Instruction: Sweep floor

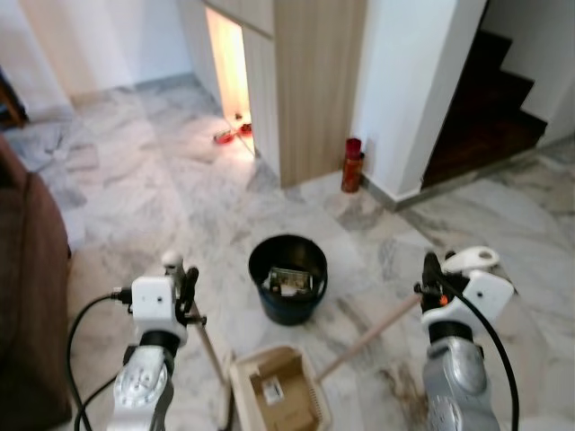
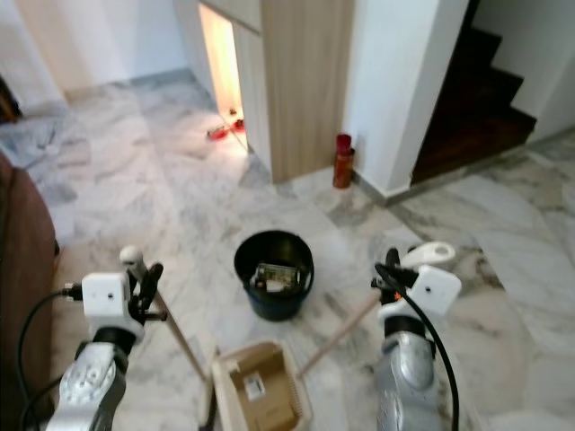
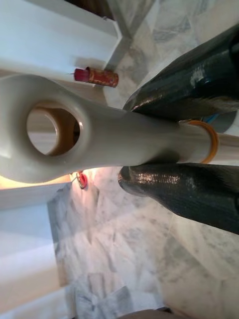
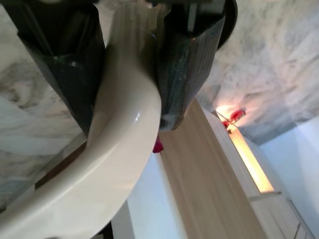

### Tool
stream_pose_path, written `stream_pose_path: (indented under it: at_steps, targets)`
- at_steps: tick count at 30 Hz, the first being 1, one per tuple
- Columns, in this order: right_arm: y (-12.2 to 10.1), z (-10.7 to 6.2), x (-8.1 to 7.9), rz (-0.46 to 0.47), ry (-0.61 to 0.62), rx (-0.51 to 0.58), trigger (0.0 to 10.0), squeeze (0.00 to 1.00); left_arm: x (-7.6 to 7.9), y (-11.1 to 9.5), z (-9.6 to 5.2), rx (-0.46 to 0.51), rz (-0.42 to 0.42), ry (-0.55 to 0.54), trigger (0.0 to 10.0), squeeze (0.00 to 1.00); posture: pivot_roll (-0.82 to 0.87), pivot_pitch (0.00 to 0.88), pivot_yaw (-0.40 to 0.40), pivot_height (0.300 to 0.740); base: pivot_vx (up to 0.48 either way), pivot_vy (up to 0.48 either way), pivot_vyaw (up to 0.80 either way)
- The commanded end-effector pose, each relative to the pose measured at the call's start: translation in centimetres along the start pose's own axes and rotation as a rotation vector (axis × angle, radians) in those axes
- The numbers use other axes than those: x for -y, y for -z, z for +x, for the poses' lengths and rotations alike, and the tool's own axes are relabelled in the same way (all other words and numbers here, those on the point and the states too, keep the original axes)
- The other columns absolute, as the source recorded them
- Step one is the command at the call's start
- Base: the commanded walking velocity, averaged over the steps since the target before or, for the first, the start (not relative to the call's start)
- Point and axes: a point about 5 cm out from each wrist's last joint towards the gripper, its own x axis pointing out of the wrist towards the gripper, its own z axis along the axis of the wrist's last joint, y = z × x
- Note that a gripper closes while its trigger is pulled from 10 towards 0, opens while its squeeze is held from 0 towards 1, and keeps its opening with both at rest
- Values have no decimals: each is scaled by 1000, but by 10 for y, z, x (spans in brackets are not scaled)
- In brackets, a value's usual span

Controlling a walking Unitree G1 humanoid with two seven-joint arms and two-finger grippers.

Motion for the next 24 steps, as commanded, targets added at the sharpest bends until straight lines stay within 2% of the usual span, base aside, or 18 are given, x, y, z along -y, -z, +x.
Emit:
stream_pose_path:
  at_steps: [1, 19, 24]
  targets:
    - [-8, 4, -9, 23, -21, 38, 10000, 0, -4, -8, 3, 38, 17, -10, 10000, 0, 19, 0, 8, 740, 0, 0, 0]
    - [-6, 4, -10, 36, -19, 18, 10000, 0, -5, -9, 4, 39, 26, -15, 10000, 0, 21, 0, 11, 740, 0, 0, 0]
    - [-5, 5, -11, 45, -25, 7, 10000, 0, -5, -9, 4, 40, 26, -16, 10000, 0, 23, 0, 10, 740, 0, 0, -800]
